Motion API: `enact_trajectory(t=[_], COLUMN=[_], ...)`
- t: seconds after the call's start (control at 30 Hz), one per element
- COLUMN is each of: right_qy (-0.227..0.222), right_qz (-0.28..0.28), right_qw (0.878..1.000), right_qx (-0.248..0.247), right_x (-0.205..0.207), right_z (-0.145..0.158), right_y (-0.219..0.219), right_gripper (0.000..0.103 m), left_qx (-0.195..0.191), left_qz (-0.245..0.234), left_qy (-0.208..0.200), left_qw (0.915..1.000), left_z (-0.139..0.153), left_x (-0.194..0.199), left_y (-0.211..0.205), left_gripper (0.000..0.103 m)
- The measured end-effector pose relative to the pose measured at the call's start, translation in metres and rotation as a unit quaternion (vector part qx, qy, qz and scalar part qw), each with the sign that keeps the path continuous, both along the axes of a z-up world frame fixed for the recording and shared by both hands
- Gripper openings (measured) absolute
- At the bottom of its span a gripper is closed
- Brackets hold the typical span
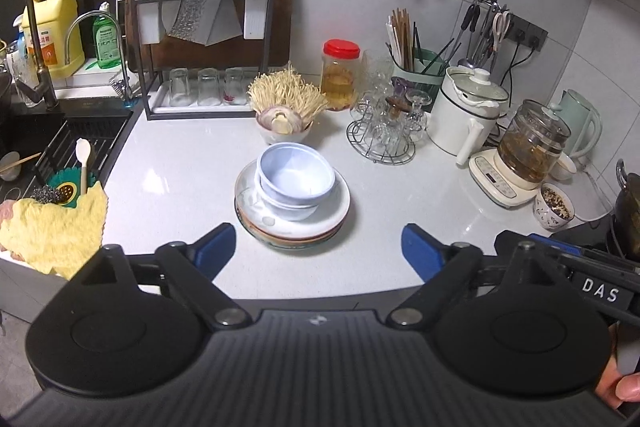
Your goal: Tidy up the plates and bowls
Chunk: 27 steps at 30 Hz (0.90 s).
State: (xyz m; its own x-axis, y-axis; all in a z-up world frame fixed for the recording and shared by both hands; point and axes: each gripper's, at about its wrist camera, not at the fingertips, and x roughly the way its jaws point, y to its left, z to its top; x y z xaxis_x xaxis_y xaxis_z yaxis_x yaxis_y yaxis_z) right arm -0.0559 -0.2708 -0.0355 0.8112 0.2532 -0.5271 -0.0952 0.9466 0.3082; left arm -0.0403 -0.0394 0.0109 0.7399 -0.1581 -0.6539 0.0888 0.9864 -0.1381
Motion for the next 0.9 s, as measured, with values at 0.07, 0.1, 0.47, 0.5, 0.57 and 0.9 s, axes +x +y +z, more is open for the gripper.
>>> enact_trajectory(t=[0.07,0.1,0.47,0.5,0.57,0.9], right_qy=[0.000,0.000,-0.013,-0.012,-0.013,-0.022], right_qz=[-0.005,-0.007,-0.016,-0.015,-0.015,-0.016], right_qw=[1.000,1.000,0.999,0.999,0.999,0.999], right_qx=[-0.005,-0.008,-0.030,-0.028,-0.027,-0.024], right_x=[-0.002,-0.003,-0.013,-0.012,-0.014,-0.022], right_z=[0.000,0.000,0.005,0.005,0.005,0.003], right_y=[0.001,0.002,0.017,0.018,0.021,0.033], right_gripper=[0.055,0.057,0.076,0.076,0.076,0.080], left_qx=[0.005,0.008,0.009,0.011,0.015,0.015], left_qz=[-0.003,-0.003,-0.006,-0.004,-0.001,-0.004], left_qy=[-0.001,0.001,-0.004,-0.006,-0.008,0.002], left_qw=[1.0000,1.0000,0.9999,0.9999,0.9999,0.9999], left_z=[-0.001,-0.001,0.007,0.008,0.008,-0.003], left_x=[-0.002,-0.003,-0.012,-0.013,-0.015,-0.018], left_y=[0.000,0.000,0.011,0.013,0.017,0.036], left_gripper=[0.096,0.097,0.099,0.099,0.099,0.100])
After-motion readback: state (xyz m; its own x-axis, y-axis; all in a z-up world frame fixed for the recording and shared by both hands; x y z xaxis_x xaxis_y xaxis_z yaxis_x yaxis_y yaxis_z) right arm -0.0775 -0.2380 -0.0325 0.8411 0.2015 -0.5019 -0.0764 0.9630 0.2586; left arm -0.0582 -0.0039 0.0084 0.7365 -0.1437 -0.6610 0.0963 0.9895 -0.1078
